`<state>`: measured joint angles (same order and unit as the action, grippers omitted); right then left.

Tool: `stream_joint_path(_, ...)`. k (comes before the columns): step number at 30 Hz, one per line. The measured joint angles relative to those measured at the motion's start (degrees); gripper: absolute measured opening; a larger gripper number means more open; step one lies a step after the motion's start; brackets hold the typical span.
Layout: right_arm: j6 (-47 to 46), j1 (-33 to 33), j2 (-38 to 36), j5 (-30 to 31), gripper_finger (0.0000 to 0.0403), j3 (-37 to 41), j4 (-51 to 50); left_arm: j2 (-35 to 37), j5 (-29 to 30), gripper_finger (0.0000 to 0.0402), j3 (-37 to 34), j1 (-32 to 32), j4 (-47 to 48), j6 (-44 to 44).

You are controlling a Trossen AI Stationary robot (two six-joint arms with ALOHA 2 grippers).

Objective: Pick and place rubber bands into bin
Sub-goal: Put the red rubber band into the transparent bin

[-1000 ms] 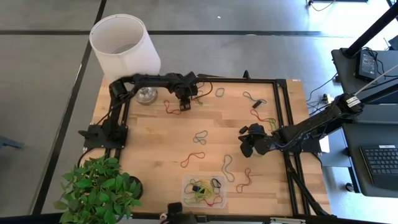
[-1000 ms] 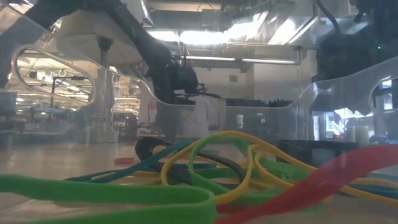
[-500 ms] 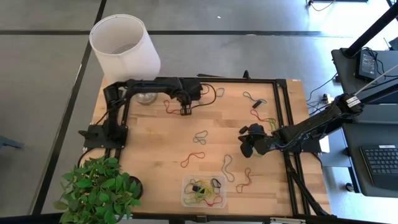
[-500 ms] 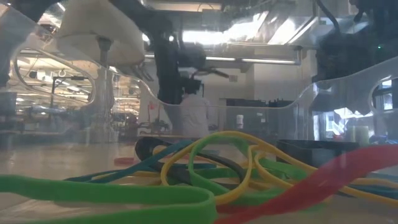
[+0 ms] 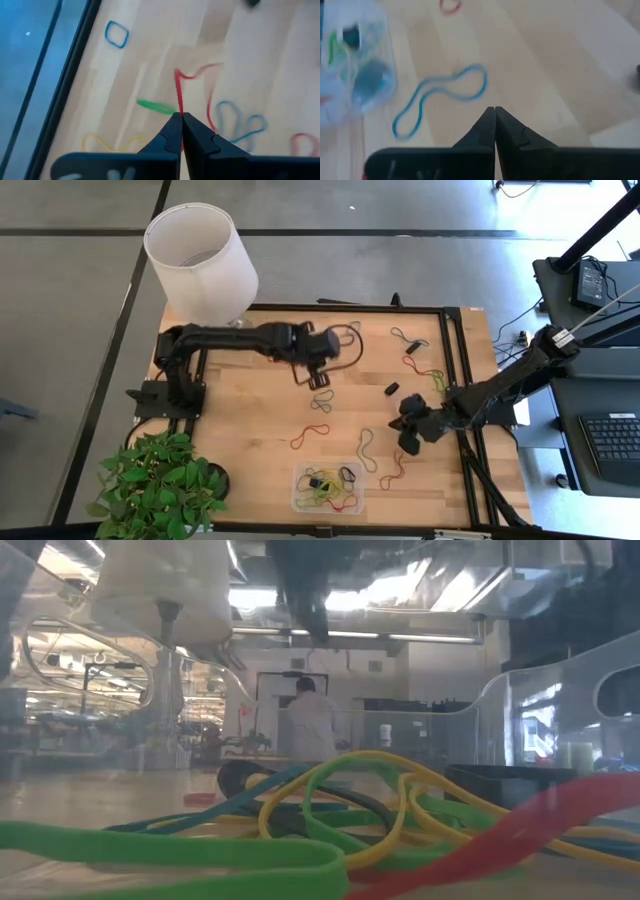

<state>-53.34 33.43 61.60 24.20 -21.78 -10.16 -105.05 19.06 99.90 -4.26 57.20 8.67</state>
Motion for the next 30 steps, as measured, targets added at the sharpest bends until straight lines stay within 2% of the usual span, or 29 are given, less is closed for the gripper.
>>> stream_joint_path(3, -0.11, 3.01, -0.02, 0.03, 0.0006, 0.00, -2.39, 0.00, 2.47, 0.0003, 1.29, 3.51, -0.03, 6.42)
stream_joint_path(9, -0.11, 7.95, -0.30, 0.03, 0.0003, 0.00, -2.94, -0.02, 0.73, 0.0002, 1.75, 10.80, 0.01, 15.83)
stream_joint_path(17, -0.20, 10.29, -0.30, 0.07, 0.0004, 0.00, -4.36, -0.02, -2.05, 0.0002, 1.75, 22.35, -1.03, 19.71)
stream_joint_path(21, 0.76, 10.29, -0.30, 0.09, 0.0004, 0.00, -4.82, -0.02, -3.79, 0.0002, 1.74, 27.50, -7.43, 19.69)
stream_joint_path(25, 1.48, 10.27, -0.30, 0.09, 0.0005, 0.00, -5.22, -0.42, -3.75, 0.0002, 1.81, 30.99, -14.22, 19.68)
stream_joint_path(30, 3.14, 10.27, -0.30, 0.11, 0.0005, 0.00, -5.71, -2.31, -3.85, 0.0002, 1.80, 33.20, -16.90, 20.99)
